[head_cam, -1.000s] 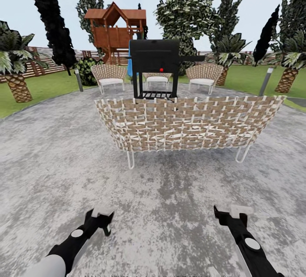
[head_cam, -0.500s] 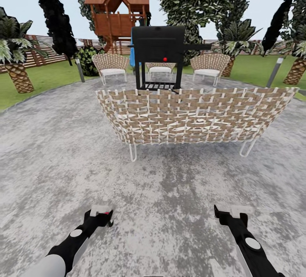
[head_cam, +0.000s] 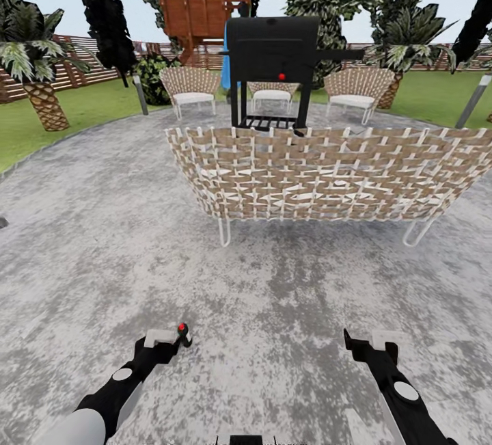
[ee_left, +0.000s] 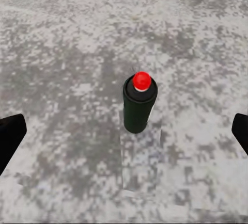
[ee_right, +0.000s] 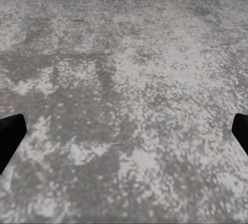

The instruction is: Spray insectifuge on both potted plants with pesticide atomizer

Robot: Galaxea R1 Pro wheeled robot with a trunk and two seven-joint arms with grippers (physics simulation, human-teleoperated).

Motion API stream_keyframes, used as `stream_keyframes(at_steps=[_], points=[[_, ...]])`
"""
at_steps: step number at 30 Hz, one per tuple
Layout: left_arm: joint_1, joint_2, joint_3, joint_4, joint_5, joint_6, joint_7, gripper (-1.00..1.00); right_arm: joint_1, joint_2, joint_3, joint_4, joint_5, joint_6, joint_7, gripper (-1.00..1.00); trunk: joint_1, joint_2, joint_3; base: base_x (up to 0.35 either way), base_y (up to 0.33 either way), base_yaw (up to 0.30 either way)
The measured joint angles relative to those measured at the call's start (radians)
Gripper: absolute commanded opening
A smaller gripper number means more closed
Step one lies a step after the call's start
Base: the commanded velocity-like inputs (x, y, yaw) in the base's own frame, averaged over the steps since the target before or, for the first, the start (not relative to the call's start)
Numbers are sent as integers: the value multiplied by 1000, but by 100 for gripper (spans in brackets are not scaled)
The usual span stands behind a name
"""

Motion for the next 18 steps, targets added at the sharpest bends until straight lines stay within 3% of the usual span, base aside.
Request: stream_keyframes(at_steps=[5, 11, 18], points=[[0, 0, 0, 0, 0, 1, 8, 100, 0, 0, 0, -1, 0, 0, 1, 100, 2, -1, -19, 0, 0, 170], [0, -13, 0, 1, 6, -5, 131, 100, 0, -1, 1, 4, 2, 1, 2, 100, 5, -3, -43, 0, 0, 24], [0, -20, 0, 0, 6, -25, 149, 100, -1, -9, -6, -28, 1, 3, -1, 100, 8, -4, -70, 0, 0, 1]])
